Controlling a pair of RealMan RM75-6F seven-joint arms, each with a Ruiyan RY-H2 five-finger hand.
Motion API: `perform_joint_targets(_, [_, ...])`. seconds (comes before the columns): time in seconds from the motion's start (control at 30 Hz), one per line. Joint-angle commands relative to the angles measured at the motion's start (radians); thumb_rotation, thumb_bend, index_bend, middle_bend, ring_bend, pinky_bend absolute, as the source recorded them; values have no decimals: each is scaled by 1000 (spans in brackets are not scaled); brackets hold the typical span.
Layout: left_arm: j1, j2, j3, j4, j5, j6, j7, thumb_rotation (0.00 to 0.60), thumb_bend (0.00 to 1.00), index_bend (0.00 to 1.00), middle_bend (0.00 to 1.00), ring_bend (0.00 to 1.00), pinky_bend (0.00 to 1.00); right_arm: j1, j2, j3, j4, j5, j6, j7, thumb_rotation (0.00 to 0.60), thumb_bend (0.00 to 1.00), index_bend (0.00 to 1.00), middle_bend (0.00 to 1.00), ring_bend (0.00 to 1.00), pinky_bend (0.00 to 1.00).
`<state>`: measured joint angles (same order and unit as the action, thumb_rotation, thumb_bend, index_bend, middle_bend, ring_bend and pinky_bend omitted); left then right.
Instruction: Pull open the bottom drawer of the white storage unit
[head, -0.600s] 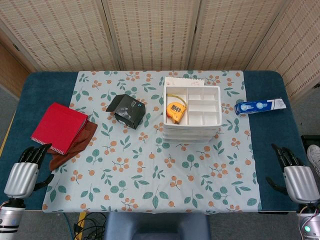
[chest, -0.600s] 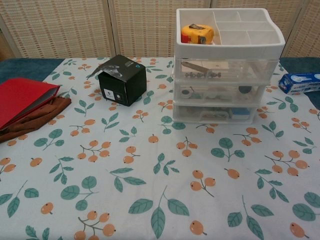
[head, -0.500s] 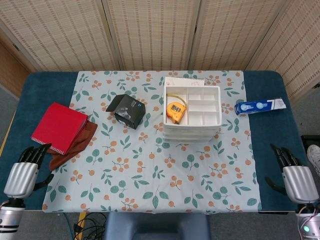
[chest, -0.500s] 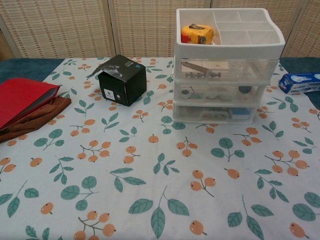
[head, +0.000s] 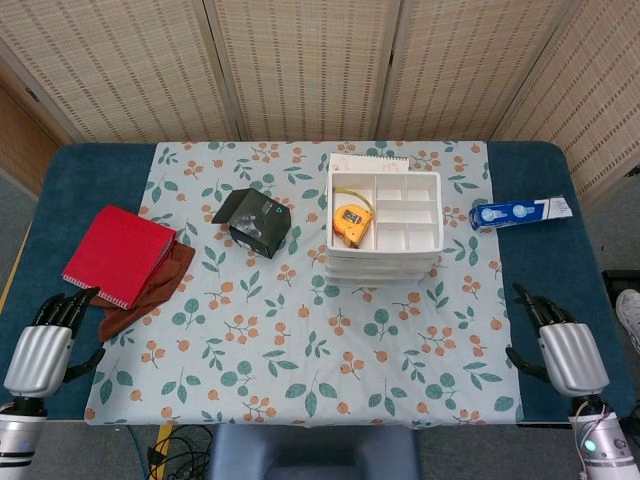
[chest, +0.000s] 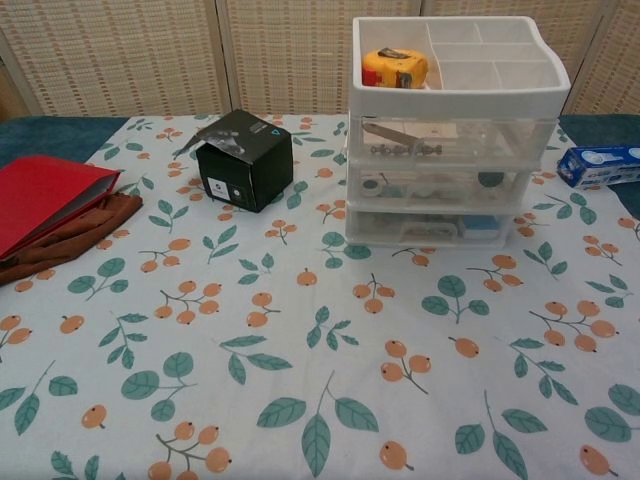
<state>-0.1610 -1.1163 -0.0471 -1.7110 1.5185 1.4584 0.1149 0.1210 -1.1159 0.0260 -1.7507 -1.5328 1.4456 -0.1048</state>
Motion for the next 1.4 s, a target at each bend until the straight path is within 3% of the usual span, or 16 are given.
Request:
perform_joint_targets(0.03, [2,4,3,-1,3,0,-13,600,220,89,157,184,125,53,-26,11,-14,14,-90,65,600,287,0,444,455,542])
perform_joint_targets(0.17, [3,9,3,3,5,2,-25,600,220,89,158,184,125,119,-57,27,-32,58,-218,196,600,321,15,635,713,776])
perform_joint_targets(0.3, [5,11,4,9,3,1,-33,600,220,89,157,184,125,178,-100,49,-31,120,-338,337,600,388,38,727,812,816])
perform_joint_targets(0.5, [7,16,4,18,-2,-2,-44,600,220,90,157,184,125,245,-165,89,-16,219,-482,532,600,493,39,771,859,861])
perform_joint_targets(0.7, [4,13,5,32,-9,-15,-43,600,220,89,157,184,125,300,-248,135,42,299,-578,645,600,513,39,775,862,862])
perform_joint_targets(0.97, [1,12,2,36,-13,-20,-45,600,220,89,157,184,125,362,-348,183,125,365,-654,697,600,533,39,776,864,862])
perform_joint_targets(1.4, [5,12,3,49,-28,-25,-49,600,220,90,158,184,125,427,-415,213,210,414,-724,678,600,541,39,776,865,862])
